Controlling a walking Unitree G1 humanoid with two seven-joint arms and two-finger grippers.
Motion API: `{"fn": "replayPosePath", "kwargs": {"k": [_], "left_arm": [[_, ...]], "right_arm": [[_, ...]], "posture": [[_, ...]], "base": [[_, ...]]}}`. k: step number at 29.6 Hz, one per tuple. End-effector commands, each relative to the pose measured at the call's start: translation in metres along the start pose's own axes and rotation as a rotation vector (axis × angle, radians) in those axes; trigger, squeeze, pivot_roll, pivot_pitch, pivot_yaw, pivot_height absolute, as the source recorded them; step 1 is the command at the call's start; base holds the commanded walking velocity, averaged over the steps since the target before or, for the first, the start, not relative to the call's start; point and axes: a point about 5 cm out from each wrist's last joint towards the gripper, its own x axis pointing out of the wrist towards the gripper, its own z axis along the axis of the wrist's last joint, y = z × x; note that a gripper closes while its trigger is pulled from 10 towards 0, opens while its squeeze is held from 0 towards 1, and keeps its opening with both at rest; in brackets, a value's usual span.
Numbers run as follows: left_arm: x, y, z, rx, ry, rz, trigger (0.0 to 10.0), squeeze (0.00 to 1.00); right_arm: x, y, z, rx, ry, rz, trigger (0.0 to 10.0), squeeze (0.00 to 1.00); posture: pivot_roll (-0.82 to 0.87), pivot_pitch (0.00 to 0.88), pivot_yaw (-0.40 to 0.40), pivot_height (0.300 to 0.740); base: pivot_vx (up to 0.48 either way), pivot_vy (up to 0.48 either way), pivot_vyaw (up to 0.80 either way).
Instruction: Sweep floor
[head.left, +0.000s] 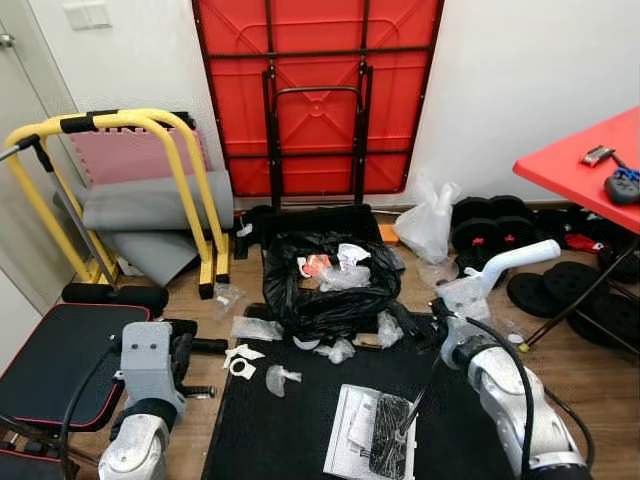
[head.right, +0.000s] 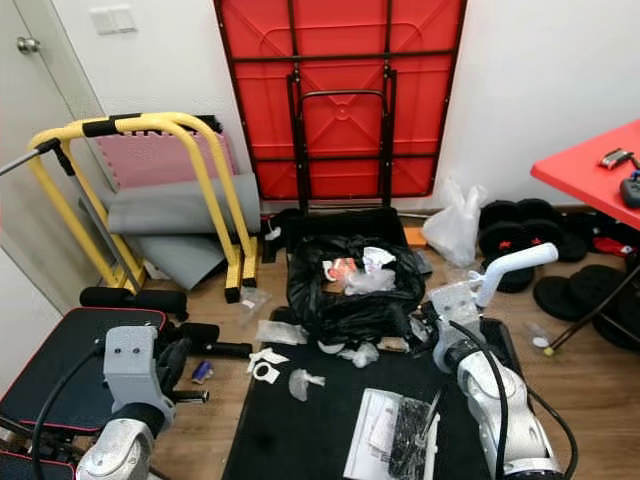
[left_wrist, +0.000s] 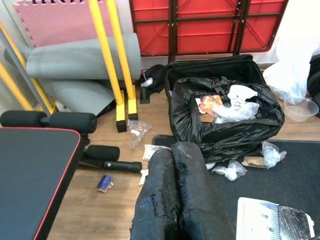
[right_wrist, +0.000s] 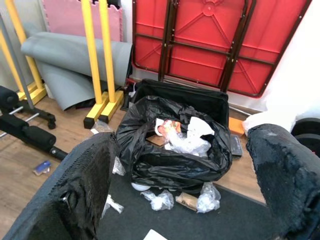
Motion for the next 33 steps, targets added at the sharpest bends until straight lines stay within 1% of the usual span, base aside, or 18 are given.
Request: {"fn": "replayPosePath", "kwargs": {"k": [1, 5, 17, 19, 23, 31, 33], "left_arm": [[0.001, -0.010, 0.009, 0.041, -0.047, 0.007, 10.0, 0.00], [0.001, -0.016, 0.012, 0.051, -0.062, -0.011, 10.0, 0.00], [0.003, -0.014, 0.016, 0.095, -0.091, -0.008, 10.0, 0.00], [0.004, -0.014, 0.018, 0.125, -0.097, -0.005, 10.0, 0.00], [0.005, -0.015, 0.019, 0.143, -0.097, -0.002, 10.0, 0.00], [0.005, -0.016, 0.020, 0.150, -0.105, -0.008, 10.0, 0.00], [0.005, -0.016, 0.021, 0.151, -0.107, -0.010, 10.0, 0.00]], "right_arm": [[0.001, 0.009, 0.012, -0.010, -0.050, 0.059, 10.0, 0.00], [0.002, 0.015, 0.017, -0.019, -0.081, 0.099, 10.0, 0.00], [0.003, 0.015, 0.017, -0.021, -0.079, 0.105, 10.0, 0.00], [0.003, 0.016, 0.018, -0.027, -0.083, 0.107, 10.0, 0.00], [0.003, 0.016, 0.019, -0.032, -0.083, 0.106, 10.0, 0.00], [0.004, 0.016, 0.020, -0.035, -0.083, 0.102, 10.0, 0.00], [0.005, 0.016, 0.019, -0.036, -0.081, 0.103, 10.0, 0.00]], "posture": [[-0.15, 0.000, -0.016, 0.740], [-0.15, 0.000, -0.015, 0.740], [-0.15, 0.000, -0.018, 0.740], [-0.15, 0.000, -0.018, 0.740], [-0.15, 0.000, -0.017, 0.740], [-0.15, 0.000, -0.016, 0.740], [-0.15, 0.000, -0.016, 0.740]], "base": [[0.000, 0.000, -0.80], [0.000, 0.000, -0.80], [0.000, 0.000, -0.80], [0.000, 0.000, 0.00], [0.000, 0.000, 0.00], [0.000, 0.000, 0.00], [0.000, 0.000, -0.80]]}}
